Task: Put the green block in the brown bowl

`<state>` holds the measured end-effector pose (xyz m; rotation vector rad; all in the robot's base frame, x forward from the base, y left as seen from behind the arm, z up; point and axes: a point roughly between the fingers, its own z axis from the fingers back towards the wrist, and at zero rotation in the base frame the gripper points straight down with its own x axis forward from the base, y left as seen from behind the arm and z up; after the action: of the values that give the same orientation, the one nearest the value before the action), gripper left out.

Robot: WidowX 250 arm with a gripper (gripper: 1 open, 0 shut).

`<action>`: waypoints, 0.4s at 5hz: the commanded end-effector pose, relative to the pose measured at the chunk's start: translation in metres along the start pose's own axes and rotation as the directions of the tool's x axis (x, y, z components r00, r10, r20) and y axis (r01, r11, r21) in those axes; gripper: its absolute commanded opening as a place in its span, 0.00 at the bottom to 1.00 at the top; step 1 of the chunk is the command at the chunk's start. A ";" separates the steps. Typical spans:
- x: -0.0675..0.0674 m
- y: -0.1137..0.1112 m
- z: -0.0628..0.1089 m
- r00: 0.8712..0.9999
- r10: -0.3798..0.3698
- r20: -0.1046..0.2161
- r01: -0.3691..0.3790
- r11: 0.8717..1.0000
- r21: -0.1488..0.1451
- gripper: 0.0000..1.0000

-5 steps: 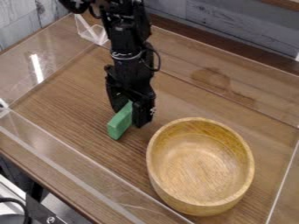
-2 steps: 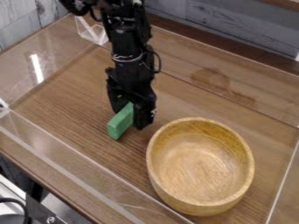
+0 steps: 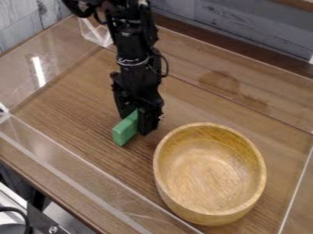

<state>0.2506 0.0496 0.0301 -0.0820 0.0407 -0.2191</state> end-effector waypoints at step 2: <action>0.002 0.005 0.022 0.999 0.040 0.012 -0.040 0.999 0.001 0.00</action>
<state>0.2441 0.0494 0.0351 -0.1061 0.0995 -0.1869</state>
